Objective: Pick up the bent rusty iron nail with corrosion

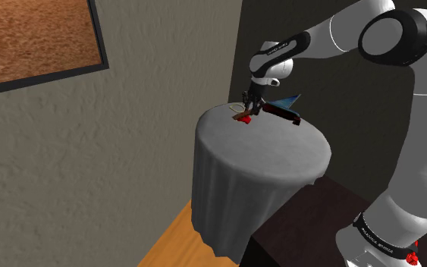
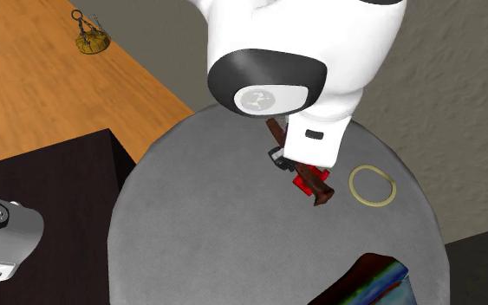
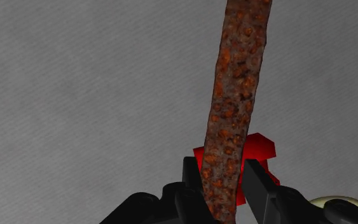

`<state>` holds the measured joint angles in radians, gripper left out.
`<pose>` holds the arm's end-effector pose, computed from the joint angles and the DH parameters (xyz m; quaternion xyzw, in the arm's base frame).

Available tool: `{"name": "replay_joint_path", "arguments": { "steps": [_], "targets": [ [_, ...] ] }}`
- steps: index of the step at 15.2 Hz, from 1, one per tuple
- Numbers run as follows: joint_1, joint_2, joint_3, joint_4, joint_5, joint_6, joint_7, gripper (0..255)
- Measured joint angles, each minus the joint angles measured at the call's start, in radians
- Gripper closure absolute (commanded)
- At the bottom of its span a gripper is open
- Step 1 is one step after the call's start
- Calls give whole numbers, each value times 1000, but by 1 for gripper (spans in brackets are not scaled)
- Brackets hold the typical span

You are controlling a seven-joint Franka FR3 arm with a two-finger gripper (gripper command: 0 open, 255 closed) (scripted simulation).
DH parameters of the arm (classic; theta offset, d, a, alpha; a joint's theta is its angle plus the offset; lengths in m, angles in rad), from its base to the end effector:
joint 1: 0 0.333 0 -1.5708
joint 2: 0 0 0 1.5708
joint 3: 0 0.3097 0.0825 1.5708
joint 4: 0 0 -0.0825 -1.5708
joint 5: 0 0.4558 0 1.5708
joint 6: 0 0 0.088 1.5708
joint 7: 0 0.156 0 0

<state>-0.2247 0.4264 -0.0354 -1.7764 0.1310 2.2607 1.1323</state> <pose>0.6951 -0.1755 0.2280 -0.7410 0.6694 -0.0077 0.0526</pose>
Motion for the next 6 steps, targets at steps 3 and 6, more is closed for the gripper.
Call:
{"name": "replay_joint_path", "arguments": {
  "steps": [3, 6],
  "targets": [
    [0, -15, -1, 20, -3, -35, 4, 255],
    [0, -33, -3, 31, -6, -64, 7, 255]
  ]
}}
